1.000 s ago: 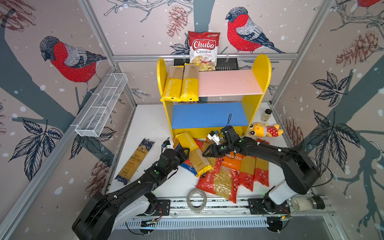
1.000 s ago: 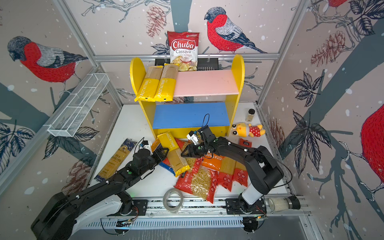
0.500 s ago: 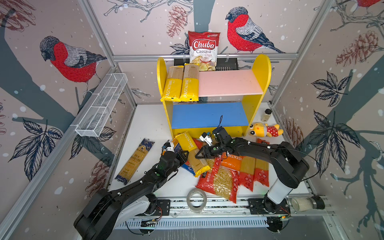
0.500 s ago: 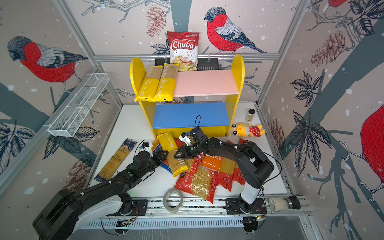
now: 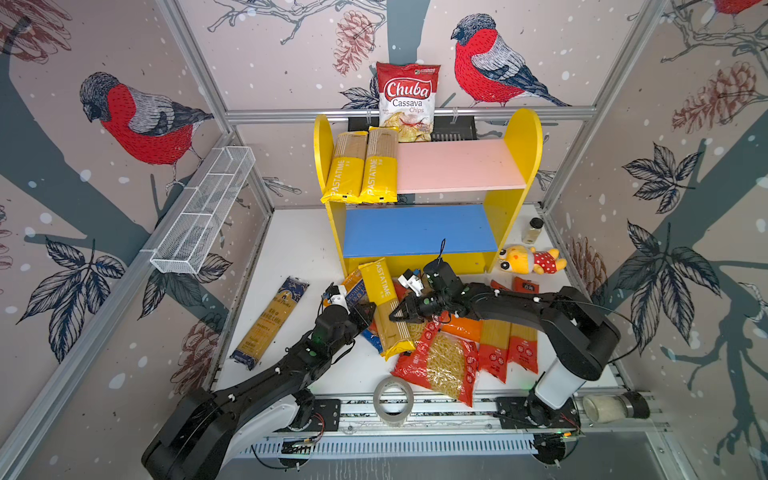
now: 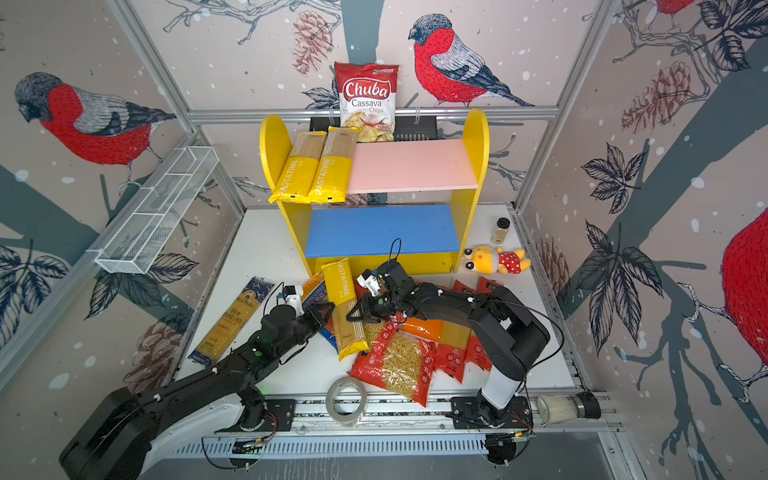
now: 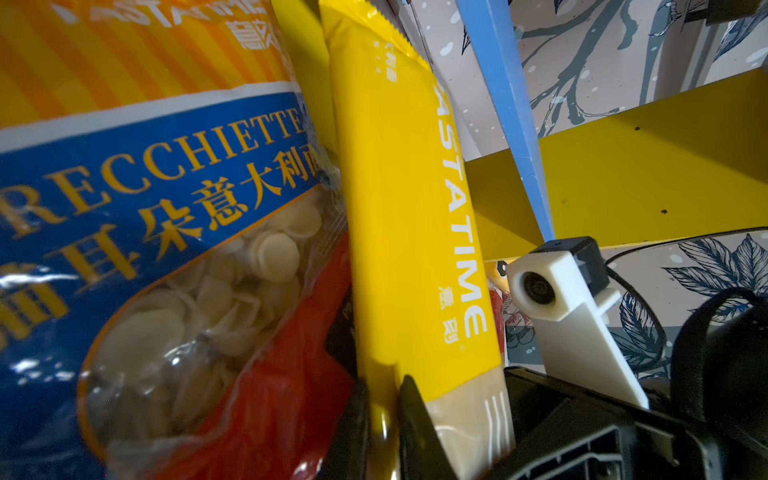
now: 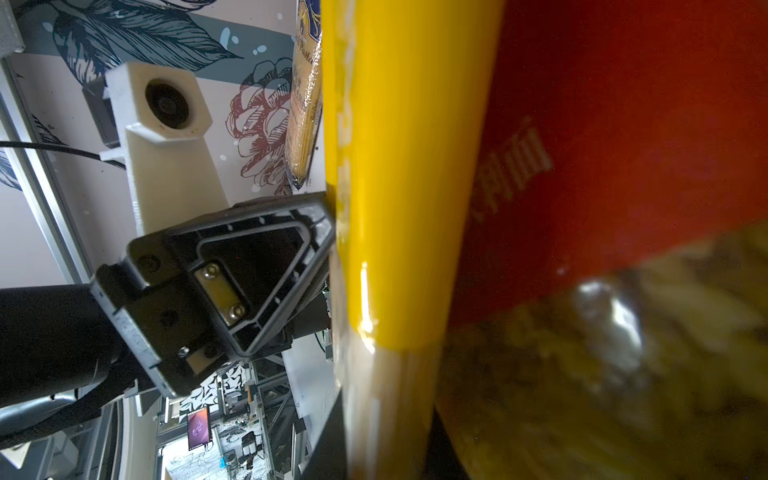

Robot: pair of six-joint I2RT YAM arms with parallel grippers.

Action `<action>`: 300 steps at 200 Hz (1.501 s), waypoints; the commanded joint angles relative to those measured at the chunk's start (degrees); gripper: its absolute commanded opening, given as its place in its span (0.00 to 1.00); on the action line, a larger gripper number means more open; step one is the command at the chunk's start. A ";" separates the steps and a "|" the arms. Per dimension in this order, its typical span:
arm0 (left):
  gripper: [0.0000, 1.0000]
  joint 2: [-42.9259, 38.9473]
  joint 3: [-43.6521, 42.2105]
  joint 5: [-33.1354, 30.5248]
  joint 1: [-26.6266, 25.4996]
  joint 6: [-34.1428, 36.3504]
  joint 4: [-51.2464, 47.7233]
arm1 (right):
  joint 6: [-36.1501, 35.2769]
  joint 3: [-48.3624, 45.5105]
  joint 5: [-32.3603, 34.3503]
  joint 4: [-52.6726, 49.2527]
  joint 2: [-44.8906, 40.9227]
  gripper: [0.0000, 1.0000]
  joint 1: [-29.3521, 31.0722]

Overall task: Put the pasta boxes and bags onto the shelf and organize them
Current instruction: 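Grasp a third yellow spaghetti package with both grippers from the pile, then lift the package upright with both grippers toward the pink shelf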

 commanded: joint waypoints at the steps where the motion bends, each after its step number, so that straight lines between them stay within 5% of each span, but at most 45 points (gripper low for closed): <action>1: 0.17 -3.31 1.17 1.05 0.95 1.75 -3.98 | -1.86 -0.99 -2.18 4.61 -2.12 0.16 -0.18; 48: 0.35 -13.00 1.78 6.64 7.36 2.40 -6.33 | -5.86 -4.71 -3.16 6.93 -8.73 0.08 -1.99; 89: 0.55 -14.82 6.75 11.95 7.84 5.67 -4.66 | -12.80 -7.33 -3.24 8.61 -18.08 0.08 -2.11; 135: 0.72 -14.21 12.15 17.36 6.61 12.24 -1.52 | -15.90 -14.59 0.94 16.10 -32.76 0.07 -2.68; 160: 0.78 -12.28 15.55 16.77 1.03 17.65 1.41 | -17.50 -16.02 2.51 17.63 -38.69 0.05 -3.24; 227: 0.80 -2.58 24.91 20.73 -4.53 24.50 6.26 | -19.05 -10.10 4.89 15.70 -41.74 0.02 -5.09; 300: 0.75 5.79 36.51 22.67 -4.77 31.67 3.63 | -18.85 -4.38 2.52 20.91 -37.07 0.02 -6.40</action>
